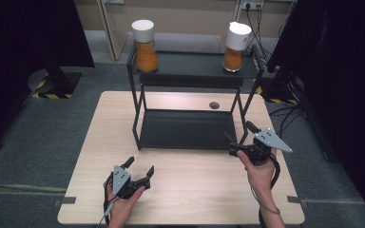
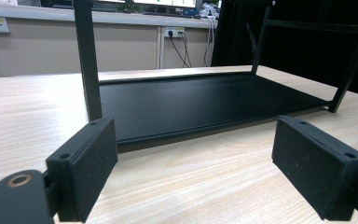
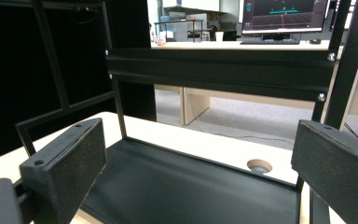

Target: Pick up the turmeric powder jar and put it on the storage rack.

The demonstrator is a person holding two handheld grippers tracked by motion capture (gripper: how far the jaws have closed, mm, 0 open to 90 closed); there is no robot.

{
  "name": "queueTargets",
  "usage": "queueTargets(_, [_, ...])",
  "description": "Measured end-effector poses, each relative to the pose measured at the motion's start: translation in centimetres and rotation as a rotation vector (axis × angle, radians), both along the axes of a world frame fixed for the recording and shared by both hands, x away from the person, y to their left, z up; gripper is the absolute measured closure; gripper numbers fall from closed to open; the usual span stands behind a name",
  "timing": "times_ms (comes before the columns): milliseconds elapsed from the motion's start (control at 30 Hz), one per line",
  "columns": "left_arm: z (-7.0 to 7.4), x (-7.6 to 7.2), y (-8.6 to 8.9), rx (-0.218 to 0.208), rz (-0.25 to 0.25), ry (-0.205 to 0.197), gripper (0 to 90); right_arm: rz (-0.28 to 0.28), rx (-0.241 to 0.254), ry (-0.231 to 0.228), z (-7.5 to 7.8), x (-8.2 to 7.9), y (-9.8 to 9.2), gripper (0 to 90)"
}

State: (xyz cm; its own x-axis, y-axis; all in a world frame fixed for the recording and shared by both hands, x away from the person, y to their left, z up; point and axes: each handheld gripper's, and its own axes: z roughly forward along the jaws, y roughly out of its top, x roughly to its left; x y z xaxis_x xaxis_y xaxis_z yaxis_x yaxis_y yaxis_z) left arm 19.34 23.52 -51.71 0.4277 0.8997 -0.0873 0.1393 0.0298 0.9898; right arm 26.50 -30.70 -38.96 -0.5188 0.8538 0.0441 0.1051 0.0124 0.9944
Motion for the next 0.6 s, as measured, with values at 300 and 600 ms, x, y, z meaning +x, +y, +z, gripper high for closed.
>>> queueTargets(300, [0.0, 0.0, 0.0, -0.001, 0.0, -0.001, 14.0, 0.001, 0.005, 0.022, -1.0, -0.2, -0.2, 3.6])
queueTargets(600, [0.0, 0.0, 0.0, 0.0, 0.001, 0.0, 14.0, 0.001, 0.009, 0.044, -1.9, -0.4, -0.3, 3.6])
